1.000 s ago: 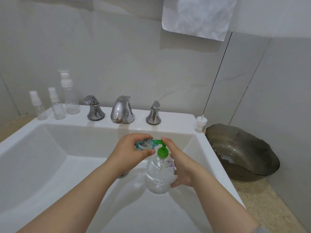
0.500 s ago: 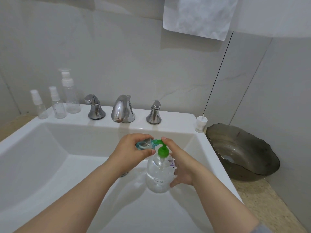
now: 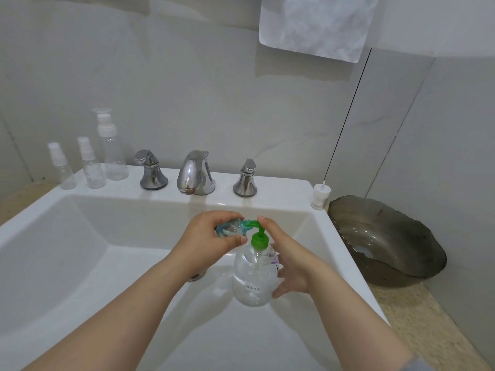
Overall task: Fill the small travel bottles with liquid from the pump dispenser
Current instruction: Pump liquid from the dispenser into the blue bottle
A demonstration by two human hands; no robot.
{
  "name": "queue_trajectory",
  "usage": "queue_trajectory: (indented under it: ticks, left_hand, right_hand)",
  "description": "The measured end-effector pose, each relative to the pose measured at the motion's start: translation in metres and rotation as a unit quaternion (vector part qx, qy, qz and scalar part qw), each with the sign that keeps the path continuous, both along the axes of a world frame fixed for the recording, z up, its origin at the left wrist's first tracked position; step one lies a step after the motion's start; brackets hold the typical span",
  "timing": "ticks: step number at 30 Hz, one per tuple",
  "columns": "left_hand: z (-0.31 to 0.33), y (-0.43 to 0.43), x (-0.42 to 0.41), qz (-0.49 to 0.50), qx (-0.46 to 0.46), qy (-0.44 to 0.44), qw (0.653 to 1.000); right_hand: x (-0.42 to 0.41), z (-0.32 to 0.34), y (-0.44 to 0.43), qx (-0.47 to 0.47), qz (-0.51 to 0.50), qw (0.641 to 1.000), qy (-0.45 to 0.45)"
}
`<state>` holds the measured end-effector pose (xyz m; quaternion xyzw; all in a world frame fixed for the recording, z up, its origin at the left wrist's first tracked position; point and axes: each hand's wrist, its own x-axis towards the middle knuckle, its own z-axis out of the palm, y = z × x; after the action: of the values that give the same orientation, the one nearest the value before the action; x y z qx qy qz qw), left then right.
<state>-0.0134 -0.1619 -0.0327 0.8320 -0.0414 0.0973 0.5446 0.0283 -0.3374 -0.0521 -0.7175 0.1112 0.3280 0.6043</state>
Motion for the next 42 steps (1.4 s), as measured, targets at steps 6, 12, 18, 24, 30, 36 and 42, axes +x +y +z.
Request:
queue_trajectory:
  ticks: [6,12,18,24,30,36,42]
  left_hand:
    - [-0.0016,-0.0007,0.0012,0.007,0.014,-0.007,1.0]
    - [-0.0021,-0.0009,0.002,0.01,0.014,-0.003,1.0]
    - [-0.0052,-0.0013,0.0032,0.007,-0.01,0.009,1.0]
    - [-0.0056,-0.002,0.0008,-0.008,-0.017,0.031,0.999]
    - [-0.0032,-0.0023,-0.0005,-0.016,-0.015,0.034,0.999]
    - [-0.0017,-0.0016,0.0004,0.0,-0.018,0.016,1.0]
    - [-0.0012,-0.0026,0.0005,0.009,-0.003,-0.001,1.0]
  right_hand:
    - [0.002,-0.002,0.001,0.009,-0.011,1.0,0.001]
    - [0.0021,-0.0011,0.0014,0.0,-0.008,1.0,-0.002]
    - [0.0039,-0.0035,0.0007,0.009,-0.008,1.0,-0.01]
    - [0.0031,-0.0023,0.0029,0.009,-0.009,1.0,-0.006]
    - [0.0031,-0.002,-0.0021,0.021,0.006,1.0,-0.011]
    - [0.0027,0.0002,0.0007,-0.008,0.006,1.0,-0.001]
    - [0.0028,0.0028,-0.0019,0.004,0.003,1.0,0.006]
